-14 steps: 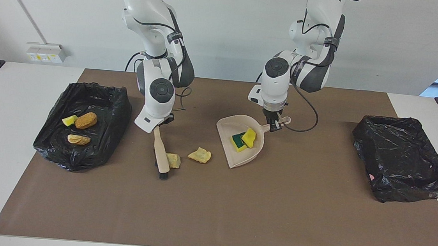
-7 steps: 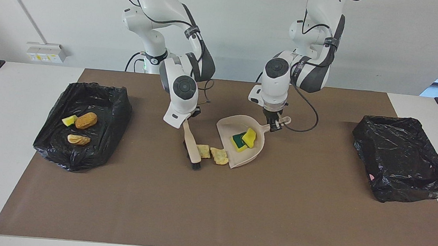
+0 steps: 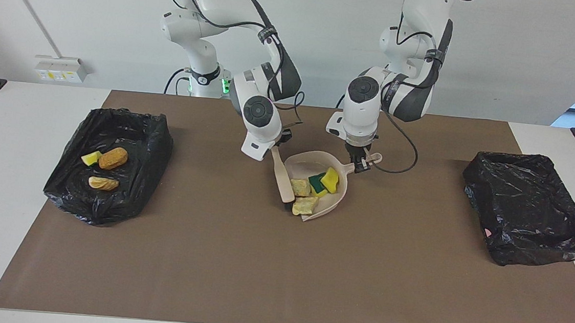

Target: Sweep and dump trash in bin

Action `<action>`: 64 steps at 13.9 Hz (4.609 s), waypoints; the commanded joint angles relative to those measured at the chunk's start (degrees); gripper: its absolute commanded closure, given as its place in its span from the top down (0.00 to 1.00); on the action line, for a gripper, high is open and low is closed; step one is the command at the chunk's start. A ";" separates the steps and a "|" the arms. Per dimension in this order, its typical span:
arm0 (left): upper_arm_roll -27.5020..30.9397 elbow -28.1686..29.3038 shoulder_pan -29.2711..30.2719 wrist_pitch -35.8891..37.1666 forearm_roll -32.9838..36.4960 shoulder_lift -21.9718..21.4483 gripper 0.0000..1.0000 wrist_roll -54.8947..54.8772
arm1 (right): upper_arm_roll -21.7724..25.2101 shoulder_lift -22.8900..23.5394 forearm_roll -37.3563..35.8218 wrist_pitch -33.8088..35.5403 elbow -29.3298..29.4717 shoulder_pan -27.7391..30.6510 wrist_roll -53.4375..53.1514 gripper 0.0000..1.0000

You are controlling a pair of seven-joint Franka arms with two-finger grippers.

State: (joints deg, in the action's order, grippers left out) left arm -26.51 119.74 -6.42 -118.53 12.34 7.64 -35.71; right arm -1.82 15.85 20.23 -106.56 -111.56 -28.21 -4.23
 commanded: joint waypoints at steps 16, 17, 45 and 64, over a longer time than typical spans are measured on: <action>0.49 1.12 1.59 -2.06 -0.39 -1.32 0.00 -10.42 | 0.50 -8.98 -9.23 7.49 0.64 0.70 -2.16 0.00; 0.67 0.24 1.41 -1.71 -0.48 -1.40 0.00 -11.74 | 0.59 -9.95 -10.02 8.99 1.17 0.79 -4.53 0.00; 64.56 -24.10 3.42 2.09 -9.35 4.20 0.00 -78.26 | -0.91 -14.89 1.92 -9.54 -19.13 -16.08 -33.12 0.00; 57.37 -21.93 1.41 -3.12 31.66 4.93 0.00 -57.30 | -0.82 -12.16 0.87 -12.88 -17.12 -16.79 -29.43 1.00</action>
State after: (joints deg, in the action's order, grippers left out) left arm 32.14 95.43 -4.30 -122.68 38.75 15.13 -97.57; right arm -2.72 1.97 21.19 -118.43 -131.07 -45.12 -35.44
